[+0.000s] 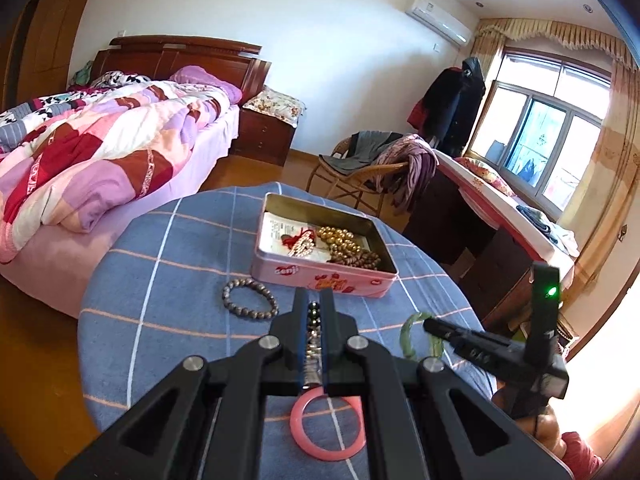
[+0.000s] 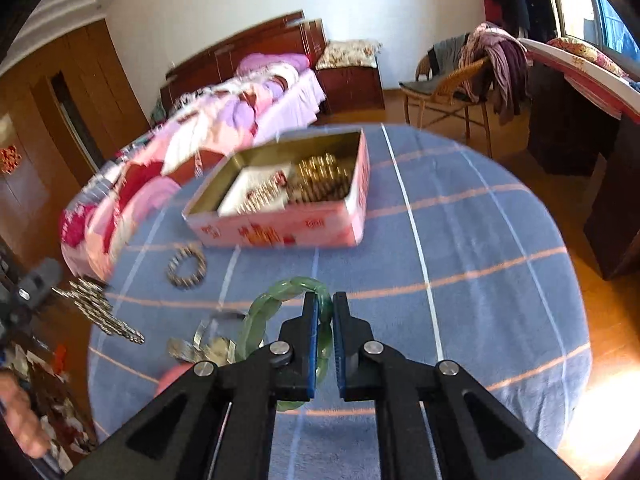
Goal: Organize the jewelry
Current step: 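Carry the jade bangle and gold chain into the pink tin and open both grippers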
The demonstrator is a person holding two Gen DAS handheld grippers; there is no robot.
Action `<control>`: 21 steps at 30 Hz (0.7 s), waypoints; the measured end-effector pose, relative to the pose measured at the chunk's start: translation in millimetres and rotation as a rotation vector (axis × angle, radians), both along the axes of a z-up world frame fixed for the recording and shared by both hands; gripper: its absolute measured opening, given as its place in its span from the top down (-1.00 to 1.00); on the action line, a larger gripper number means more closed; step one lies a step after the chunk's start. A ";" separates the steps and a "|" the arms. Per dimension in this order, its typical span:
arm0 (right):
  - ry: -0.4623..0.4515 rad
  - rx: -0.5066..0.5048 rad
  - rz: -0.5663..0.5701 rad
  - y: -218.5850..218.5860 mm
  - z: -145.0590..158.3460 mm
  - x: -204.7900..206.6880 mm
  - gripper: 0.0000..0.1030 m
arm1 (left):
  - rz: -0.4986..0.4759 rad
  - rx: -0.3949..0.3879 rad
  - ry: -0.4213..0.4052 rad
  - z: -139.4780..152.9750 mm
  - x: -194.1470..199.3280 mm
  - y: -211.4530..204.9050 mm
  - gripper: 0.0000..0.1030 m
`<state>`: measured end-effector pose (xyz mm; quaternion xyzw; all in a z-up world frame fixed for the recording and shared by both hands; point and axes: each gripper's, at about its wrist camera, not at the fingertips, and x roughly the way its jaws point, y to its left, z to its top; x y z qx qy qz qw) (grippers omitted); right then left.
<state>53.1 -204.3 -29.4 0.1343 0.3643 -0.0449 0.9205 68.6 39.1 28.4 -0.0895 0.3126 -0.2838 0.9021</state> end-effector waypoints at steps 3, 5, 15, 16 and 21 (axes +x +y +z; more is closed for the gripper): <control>-0.035 0.015 0.007 0.2 13.7 5.5 0.88 | -0.013 0.007 -0.015 4.5 3.3 -8.1 0.90; -0.059 0.024 0.002 -1.7 22.6 11.5 0.88 | -0.021 0.008 -0.024 7.7 8.1 -13.1 0.90; -0.131 0.061 -0.016 -10.5 48.8 69.7 0.88 | -0.062 0.001 -0.063 23.5 48.5 -44.6 0.90; -0.130 0.057 -0.021 -11.0 48.3 77.3 0.88 | -0.066 0.000 -0.061 22.9 55.8 -49.0 0.90; -0.116 0.088 -0.047 -19.5 35.3 113.9 0.88 | -0.069 0.000 -0.049 16.4 87.7 -66.2 0.90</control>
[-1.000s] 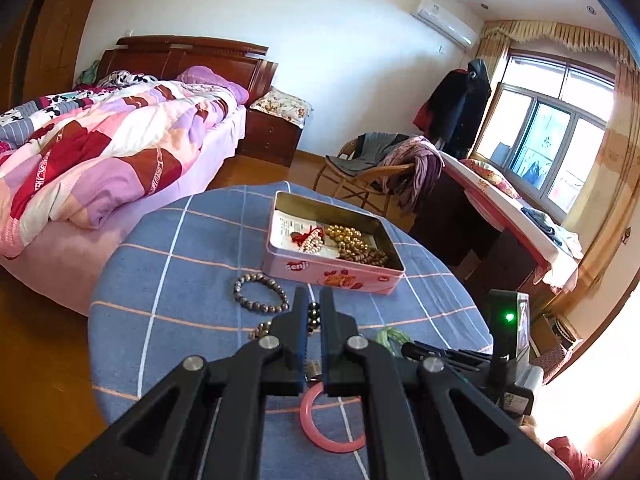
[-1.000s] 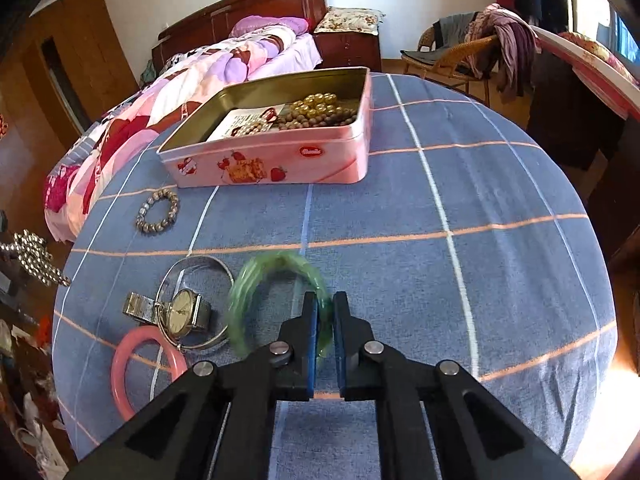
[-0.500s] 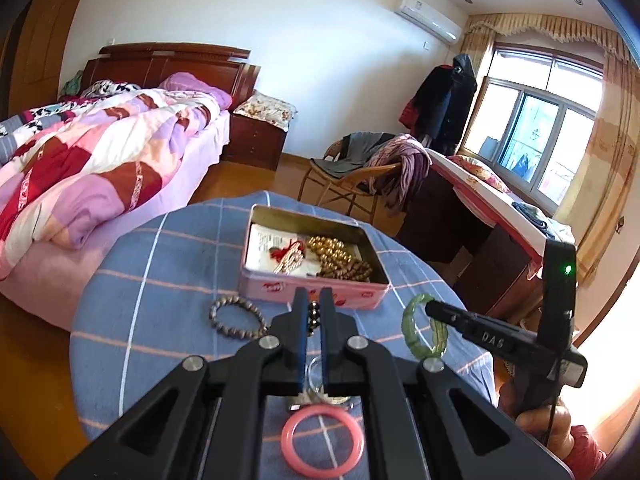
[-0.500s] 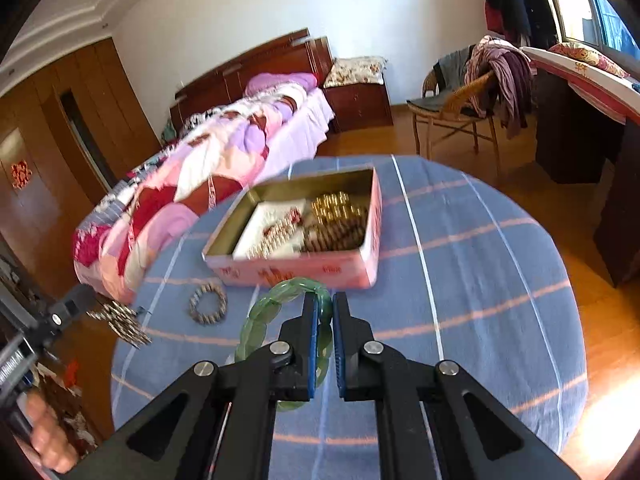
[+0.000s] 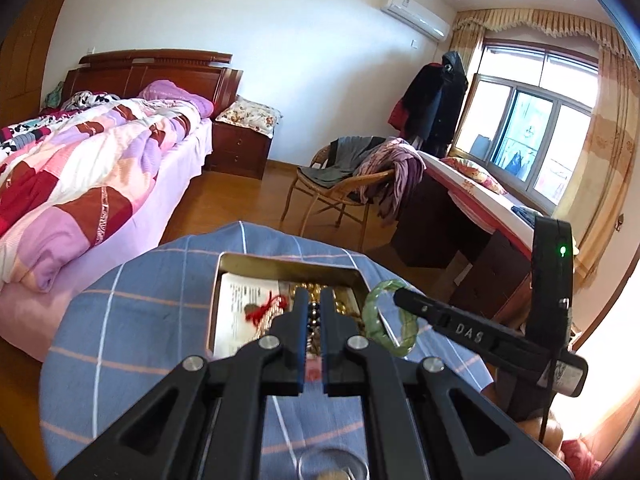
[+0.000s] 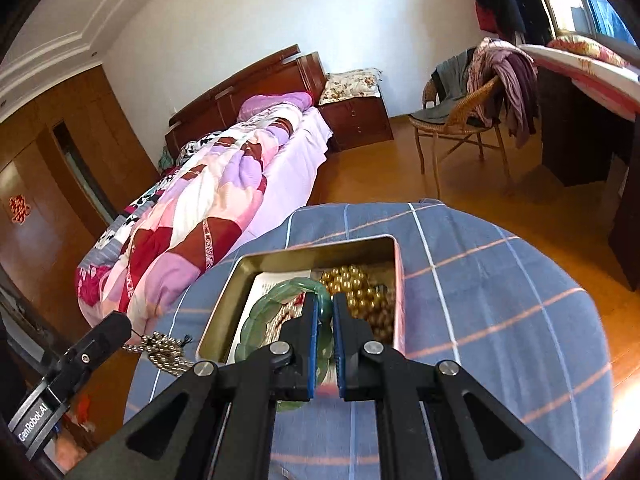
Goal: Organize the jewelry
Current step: 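Carry the jade bangle and gold chain into the pink tin and open both grippers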
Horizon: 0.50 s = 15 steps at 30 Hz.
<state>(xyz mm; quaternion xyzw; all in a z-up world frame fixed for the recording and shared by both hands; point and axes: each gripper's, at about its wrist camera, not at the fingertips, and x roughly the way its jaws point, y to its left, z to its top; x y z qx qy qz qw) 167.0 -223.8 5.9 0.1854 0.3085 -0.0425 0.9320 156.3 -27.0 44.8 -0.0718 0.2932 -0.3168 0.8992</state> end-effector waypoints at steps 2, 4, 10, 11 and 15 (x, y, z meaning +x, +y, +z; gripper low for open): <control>0.014 0.008 -0.007 -2.5 -8.8 15.2 0.88 | -0.001 -0.002 0.005 -3.3 13.2 -5.5 0.90; 0.032 0.020 -0.012 -5.2 -19.4 28.7 0.88 | -0.003 -0.002 0.017 -8.7 25.8 -11.3 0.90; 0.087 0.061 -0.008 -10.5 -51.5 59.4 0.88 | -0.009 0.024 0.061 -33.0 52.2 -29.6 0.90; 0.090 0.060 -0.005 -10.2 -54.7 62.2 0.88 | -0.011 0.030 0.077 -38.0 57.0 -33.3 0.90; 0.094 0.038 -0.008 -10.0 -62.8 69.6 0.86 | -0.007 0.064 0.108 -53.9 67.0 -40.9 0.90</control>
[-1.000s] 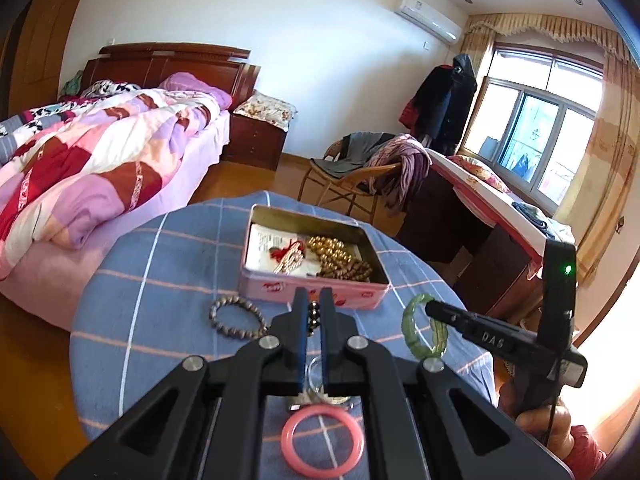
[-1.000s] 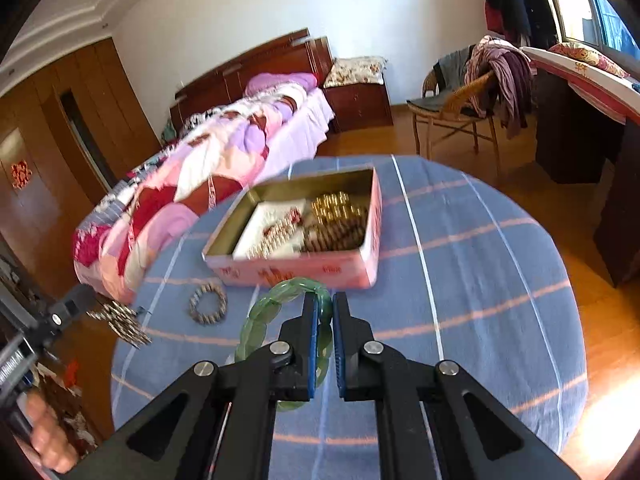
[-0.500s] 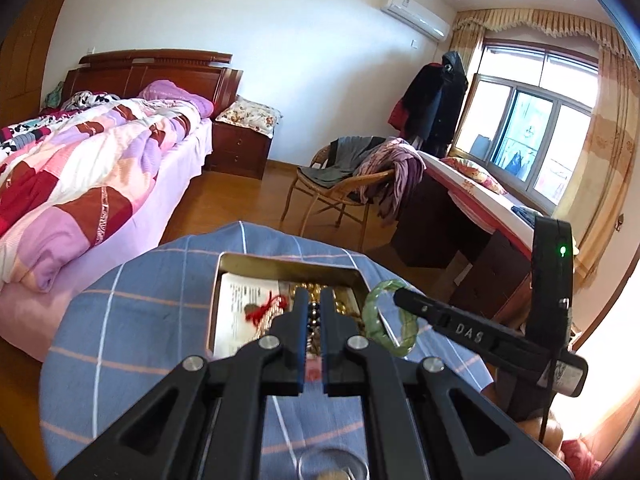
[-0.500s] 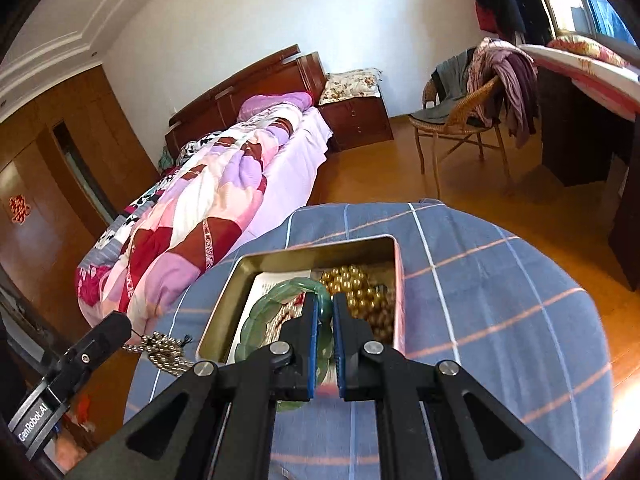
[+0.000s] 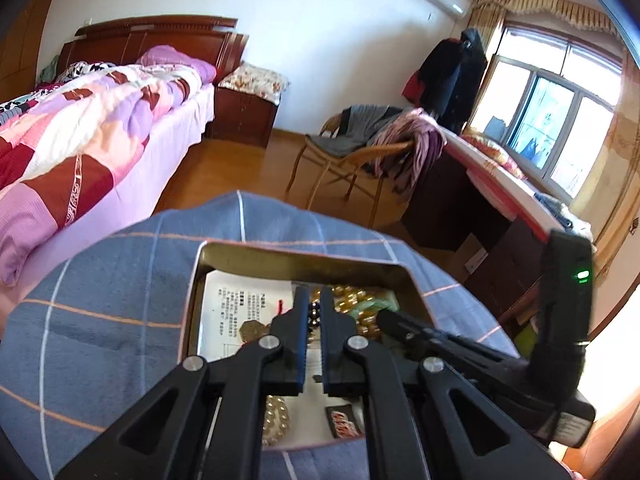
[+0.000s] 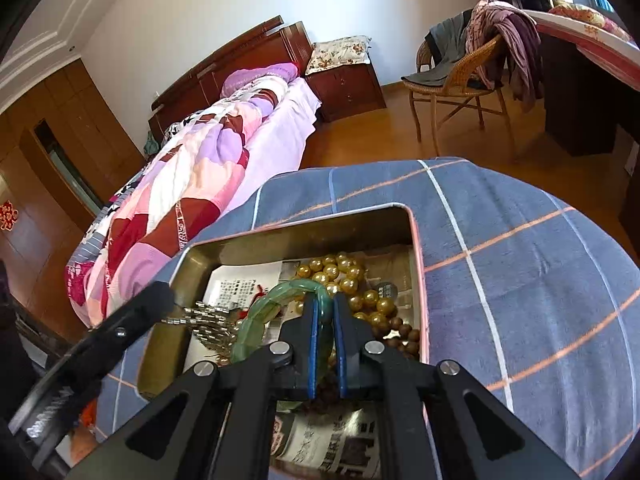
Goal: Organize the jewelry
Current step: 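Carry the jade bangle and gold chain into the pink tin and open both grippers, then withdraw both grippers from the tin back over the table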
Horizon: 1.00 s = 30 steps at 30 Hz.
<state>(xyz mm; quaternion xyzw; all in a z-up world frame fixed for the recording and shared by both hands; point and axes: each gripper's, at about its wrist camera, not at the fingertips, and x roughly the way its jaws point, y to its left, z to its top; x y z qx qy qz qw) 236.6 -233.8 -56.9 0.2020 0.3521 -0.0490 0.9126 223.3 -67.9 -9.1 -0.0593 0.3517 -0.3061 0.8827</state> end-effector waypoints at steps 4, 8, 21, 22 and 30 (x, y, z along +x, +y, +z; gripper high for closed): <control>0.009 -0.017 0.000 -0.1 1.9 1.8 0.49 | 0.021 0.060 0.029 -10.7 7.7 -3.4 0.89; -0.031 -0.018 -0.005 -0.6 13.0 -6.4 -0.09 | 0.060 0.101 0.079 -13.0 8.2 0.9 0.17; -0.032 -0.077 -0.032 11.5 43.7 -102.7 -0.10 | 0.153 0.195 -0.039 16.1 -76.4 58.6 -0.41; -0.030 -0.076 -0.022 14.2 43.4 -112.3 -0.10 | 0.164 0.187 -0.037 16.9 -85.7 66.3 -0.44; -0.023 -0.076 0.023 36.6 34.5 -175.4 -0.10 | 0.220 0.191 -0.040 6.6 -139.7 105.4 -0.46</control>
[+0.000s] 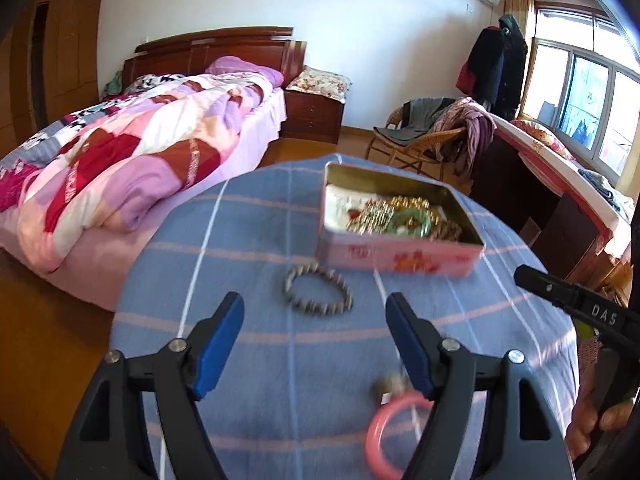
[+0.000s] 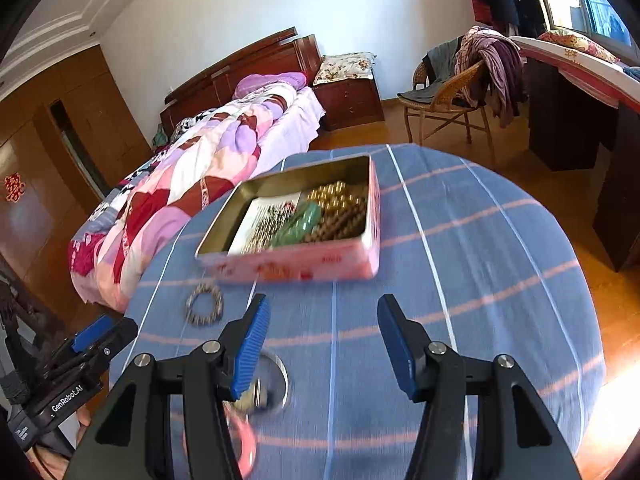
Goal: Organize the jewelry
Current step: 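Withdraw both grippers from the tin back over the table, then grasp the silver bangle with the right gripper while the left grasps a small silver piece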
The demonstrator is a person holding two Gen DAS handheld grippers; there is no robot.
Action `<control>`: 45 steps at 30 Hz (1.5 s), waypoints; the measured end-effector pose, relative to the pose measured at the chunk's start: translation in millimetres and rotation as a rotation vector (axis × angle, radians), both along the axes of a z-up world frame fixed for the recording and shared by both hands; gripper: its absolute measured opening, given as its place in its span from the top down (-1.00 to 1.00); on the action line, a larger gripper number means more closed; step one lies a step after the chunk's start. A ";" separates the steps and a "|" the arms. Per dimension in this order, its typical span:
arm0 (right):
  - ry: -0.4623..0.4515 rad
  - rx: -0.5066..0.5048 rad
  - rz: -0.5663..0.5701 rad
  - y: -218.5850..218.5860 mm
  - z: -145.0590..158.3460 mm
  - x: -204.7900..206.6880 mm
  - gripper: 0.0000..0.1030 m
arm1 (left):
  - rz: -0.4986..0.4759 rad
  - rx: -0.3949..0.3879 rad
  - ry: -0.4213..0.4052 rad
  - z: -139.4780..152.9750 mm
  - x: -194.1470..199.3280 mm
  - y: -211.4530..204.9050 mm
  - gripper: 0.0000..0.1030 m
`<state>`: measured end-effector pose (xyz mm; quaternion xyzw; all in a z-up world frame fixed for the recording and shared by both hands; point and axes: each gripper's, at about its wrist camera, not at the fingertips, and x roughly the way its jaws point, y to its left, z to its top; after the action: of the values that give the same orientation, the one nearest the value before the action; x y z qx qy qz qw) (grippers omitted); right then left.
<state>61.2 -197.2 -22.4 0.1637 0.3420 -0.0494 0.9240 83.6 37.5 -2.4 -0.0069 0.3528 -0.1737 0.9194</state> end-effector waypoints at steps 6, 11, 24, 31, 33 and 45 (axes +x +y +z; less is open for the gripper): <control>0.015 -0.007 0.016 10.1 -8.7 -27.6 -0.10 | 0.019 0.007 0.023 -13.1 -24.5 7.4 -0.46; 0.033 -0.004 0.028 16.1 -19.4 -44.2 -0.10 | -0.002 0.011 0.035 -25.2 -47.6 5.4 -0.46; 0.057 -0.003 0.101 35.6 -34.4 -55.0 -0.01 | -0.044 0.019 0.015 -34.3 -71.7 1.2 -0.46; 0.069 -0.022 0.125 38.3 -37.2 -36.6 0.37 | -0.046 0.021 0.009 -36.3 -65.5 3.8 -0.46; 0.066 -0.024 0.128 39.9 -36.2 -30.9 0.37 | -0.047 0.028 0.007 -36.6 -64.6 2.5 -0.46; 0.168 -0.092 0.155 55.2 -58.6 7.5 0.66 | -0.023 0.029 0.029 -40.4 -56.1 8.8 -0.46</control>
<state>68.6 -142.0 -80.9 0.0893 0.4271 -0.0068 0.8998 27.6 46.3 -42.9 0.0080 0.3689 -0.1788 0.9121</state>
